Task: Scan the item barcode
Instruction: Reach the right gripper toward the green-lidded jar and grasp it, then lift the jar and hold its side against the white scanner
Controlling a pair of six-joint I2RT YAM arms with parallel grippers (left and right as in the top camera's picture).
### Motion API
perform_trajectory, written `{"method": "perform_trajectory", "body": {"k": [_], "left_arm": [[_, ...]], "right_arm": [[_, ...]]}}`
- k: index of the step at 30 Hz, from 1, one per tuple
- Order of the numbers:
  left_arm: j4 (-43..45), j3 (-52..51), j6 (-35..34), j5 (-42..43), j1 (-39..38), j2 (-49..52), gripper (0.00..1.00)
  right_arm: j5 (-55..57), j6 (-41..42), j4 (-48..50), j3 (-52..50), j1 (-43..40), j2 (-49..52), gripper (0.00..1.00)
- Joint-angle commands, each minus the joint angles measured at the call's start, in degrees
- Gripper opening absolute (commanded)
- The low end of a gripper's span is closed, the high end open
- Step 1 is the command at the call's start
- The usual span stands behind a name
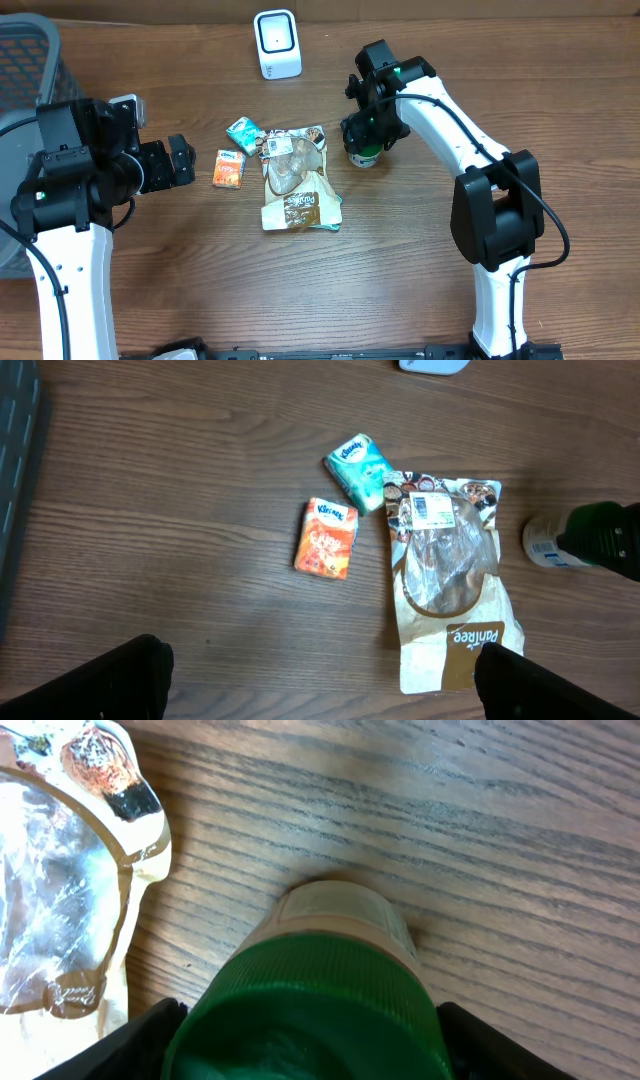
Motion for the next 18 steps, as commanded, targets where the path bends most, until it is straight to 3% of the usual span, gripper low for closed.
{"method": "perform_trajectory", "body": {"k": [1,6,12,18], "left_arm": [[0.07,0.74,0.48,-0.33,0.26,0.09,1.0],[0.09,0.74,0.48,-0.33,0.26,0.09,1.0],[0.07,0.74,0.48,-0.33,0.26,0.09,1.0],[0.09,0.76,0.48,-0.33,0.26,0.09,1.0]], "right_arm": [[-0.35,-0.44,0.79,-0.33,0.33,-1.11,0.75],[-0.39,0.09,1.25,-0.33,0.31,-1.11,0.65],[-0.46,6.36,1.09,0.33,0.26,-1.14,0.56],[-6.23,9.05,-4.26,7.5,-0.04,-1.14,0.47]]}}
